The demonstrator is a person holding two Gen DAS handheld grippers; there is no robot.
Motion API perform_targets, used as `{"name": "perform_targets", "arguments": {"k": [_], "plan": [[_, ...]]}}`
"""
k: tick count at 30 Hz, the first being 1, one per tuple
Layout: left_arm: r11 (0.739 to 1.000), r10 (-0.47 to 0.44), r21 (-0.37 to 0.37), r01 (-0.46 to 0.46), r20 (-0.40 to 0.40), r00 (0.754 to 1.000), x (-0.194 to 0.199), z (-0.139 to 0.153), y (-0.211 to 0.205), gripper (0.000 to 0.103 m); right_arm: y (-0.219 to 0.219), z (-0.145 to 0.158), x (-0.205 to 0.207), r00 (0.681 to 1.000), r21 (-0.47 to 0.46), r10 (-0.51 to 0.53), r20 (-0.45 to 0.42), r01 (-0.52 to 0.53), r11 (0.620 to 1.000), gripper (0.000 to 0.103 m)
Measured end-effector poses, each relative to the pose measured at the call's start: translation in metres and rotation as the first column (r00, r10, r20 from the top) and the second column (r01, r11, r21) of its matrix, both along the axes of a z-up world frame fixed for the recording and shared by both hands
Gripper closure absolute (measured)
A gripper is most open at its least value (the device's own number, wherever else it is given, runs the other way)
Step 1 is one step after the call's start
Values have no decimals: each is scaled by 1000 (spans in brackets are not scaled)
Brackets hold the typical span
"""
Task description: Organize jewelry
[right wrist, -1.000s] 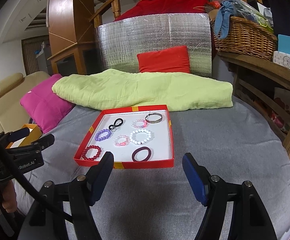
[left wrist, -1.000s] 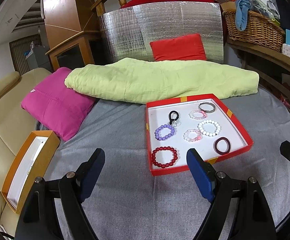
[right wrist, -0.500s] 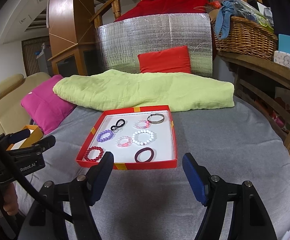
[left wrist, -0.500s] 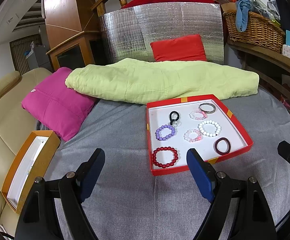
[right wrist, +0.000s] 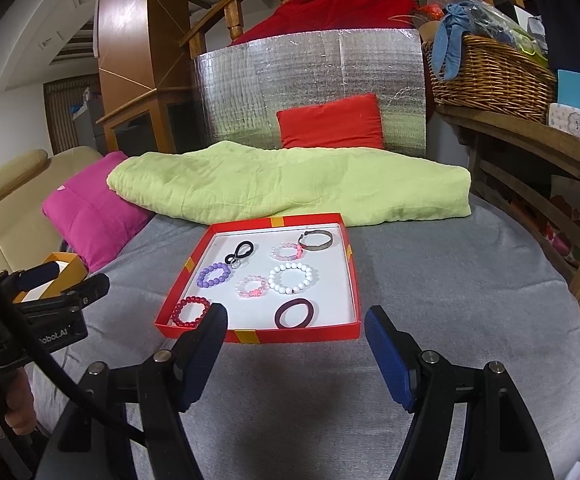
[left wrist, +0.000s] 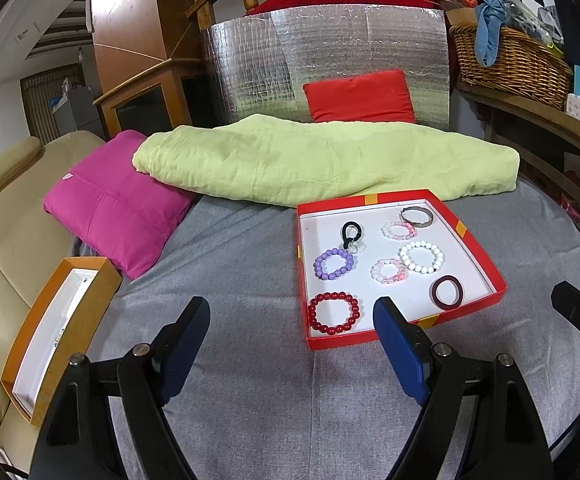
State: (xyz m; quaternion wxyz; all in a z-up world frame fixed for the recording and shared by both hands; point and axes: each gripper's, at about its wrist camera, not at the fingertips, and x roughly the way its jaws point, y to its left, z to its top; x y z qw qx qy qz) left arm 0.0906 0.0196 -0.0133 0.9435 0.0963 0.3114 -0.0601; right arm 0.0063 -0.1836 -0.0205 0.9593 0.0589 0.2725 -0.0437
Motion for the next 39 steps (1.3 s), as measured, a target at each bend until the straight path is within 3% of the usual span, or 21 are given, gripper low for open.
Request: {"name": "perform_targets", "arguments": {"k": [39], "plan": [[1000,3,4,-3,3,1000,0,1,9,19,7,1,3,1000,9,2,1,-2,1000,29]]}}
